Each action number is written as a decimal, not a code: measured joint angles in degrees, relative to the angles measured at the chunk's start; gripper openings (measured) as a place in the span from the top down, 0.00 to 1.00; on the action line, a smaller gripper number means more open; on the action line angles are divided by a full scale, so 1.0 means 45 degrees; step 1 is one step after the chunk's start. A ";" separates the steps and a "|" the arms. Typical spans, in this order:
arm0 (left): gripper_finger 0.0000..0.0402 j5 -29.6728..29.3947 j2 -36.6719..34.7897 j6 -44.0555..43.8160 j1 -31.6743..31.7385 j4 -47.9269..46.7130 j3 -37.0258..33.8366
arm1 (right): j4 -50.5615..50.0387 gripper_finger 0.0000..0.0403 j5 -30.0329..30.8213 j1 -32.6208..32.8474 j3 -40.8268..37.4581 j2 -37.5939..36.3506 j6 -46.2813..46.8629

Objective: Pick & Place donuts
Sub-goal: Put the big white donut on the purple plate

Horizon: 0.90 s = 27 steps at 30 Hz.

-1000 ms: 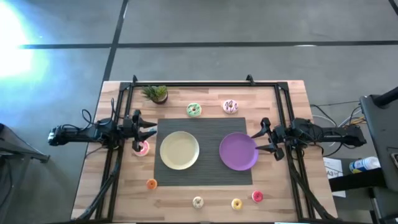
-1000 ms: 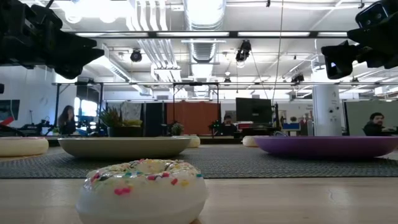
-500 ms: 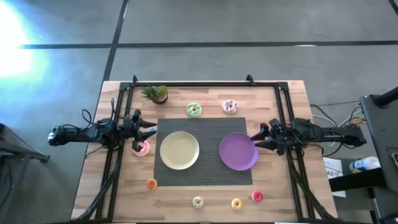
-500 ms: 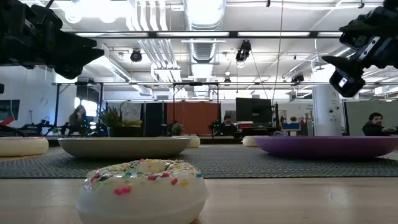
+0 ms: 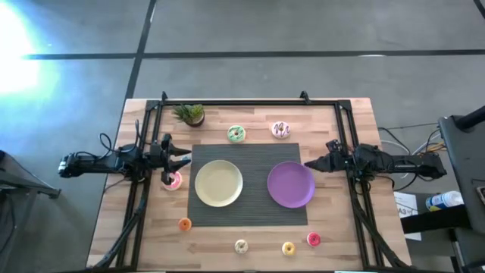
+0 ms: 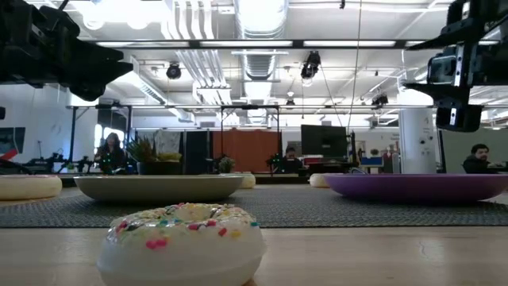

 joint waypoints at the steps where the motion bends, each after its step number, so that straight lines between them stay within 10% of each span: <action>1: 0.65 0.0000 -0.0004 0.0003 0.0001 0.0004 0.0000 | 0.0000 0.43 0.0450 0.0000 0.0002 0.0000 0.0160; 14: 0.65 -0.0002 -0.0004 0.0000 -0.0001 0.0000 0.0000 | 0.0976 0.43 0.6252 -0.0097 0.0089 0.4602 0.1436; 22: 0.65 -0.0005 -0.0004 0.0000 0.0001 0.0000 0.0000 | 0.0187 0.43 0.7643 -0.0777 0.2247 0.9222 -0.0154; 27: 0.65 -0.0002 -0.0004 0.0000 -0.0002 -0.0003 0.0000 | -0.0876 0.43 0.5358 -0.2915 0.4260 1.1627 -0.1030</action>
